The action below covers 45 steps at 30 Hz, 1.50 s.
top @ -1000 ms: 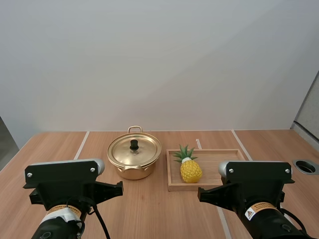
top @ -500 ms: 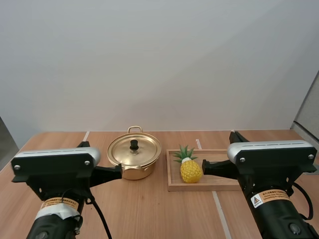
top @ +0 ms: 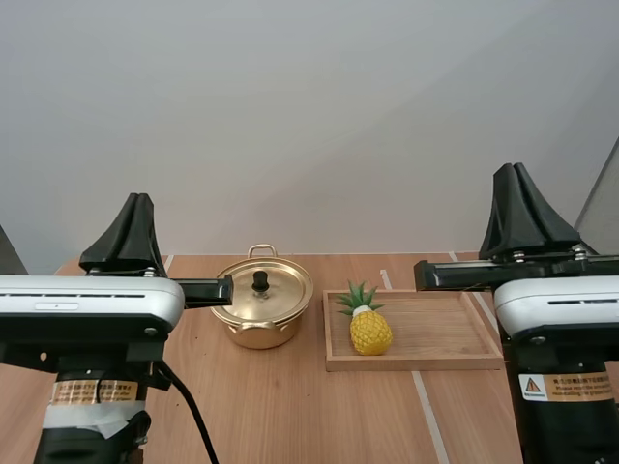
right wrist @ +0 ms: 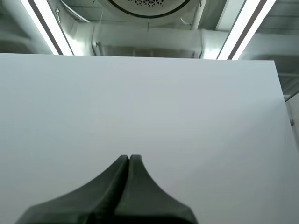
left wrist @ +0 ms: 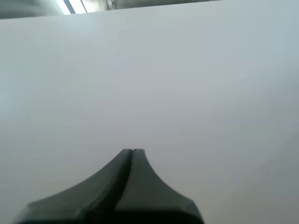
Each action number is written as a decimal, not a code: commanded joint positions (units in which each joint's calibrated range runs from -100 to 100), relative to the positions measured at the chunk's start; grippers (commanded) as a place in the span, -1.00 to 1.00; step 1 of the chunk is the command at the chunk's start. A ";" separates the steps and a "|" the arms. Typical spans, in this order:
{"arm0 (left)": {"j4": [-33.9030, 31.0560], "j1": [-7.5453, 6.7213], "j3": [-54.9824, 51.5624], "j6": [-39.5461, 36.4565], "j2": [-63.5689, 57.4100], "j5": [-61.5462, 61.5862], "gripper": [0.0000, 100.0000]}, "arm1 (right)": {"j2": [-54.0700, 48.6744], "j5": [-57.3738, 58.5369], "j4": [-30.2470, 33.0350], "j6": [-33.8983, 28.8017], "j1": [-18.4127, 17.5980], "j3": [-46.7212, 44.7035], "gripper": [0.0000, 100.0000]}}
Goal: Open the pot, put the pineapple inside, and close it
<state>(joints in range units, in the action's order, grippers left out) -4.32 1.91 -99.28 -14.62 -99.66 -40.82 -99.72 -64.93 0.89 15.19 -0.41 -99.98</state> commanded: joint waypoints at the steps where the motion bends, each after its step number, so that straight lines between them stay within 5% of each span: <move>1: -0.70 -0.11 3.46 0.98 -0.34 0.00 -1.00 | -0.28 -1.26 -2.29 8.35 0.23 1.71 -1.00; 9: -0.58 -0.11 21.48 0.87 0.12 26.96 -1.00 | -0.28 42.46 -30.39 26.24 0.23 22.50 -1.00; 16: -0.21 -0.11 39.51 0.61 7.70 39.00 -1.00 | 7.56 53.36 -30.70 34.35 0.23 42.41 -1.00; 20: 0.78 -0.11 50.30 0.61 14.34 51.77 -1.00 | 12.98 61.20 -31.46 34.46 0.23 51.28 -1.00; 26: 1.51 -0.11 66.64 0.61 26.57 66.08 -1.00 | 23.97 87.75 -31.86 30.74 0.23 62.47 -1.00; 34: 10.07 -0.11 83.58 9.04 41.70 88.23 -1.00 | 33.21 96.82 -19.01 17.70 0.65 67.13 -1.00; 45: 16.25 -0.11 97.78 15.84 57.03 114.64 -1.00 | 39.66 104.70 -17.68 17.28 0.65 67.73 -1.00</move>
<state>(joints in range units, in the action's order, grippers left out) 10.71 1.91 -3.62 0.71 -45.05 68.42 -61.44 36.28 -17.22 32.59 -0.03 -32.73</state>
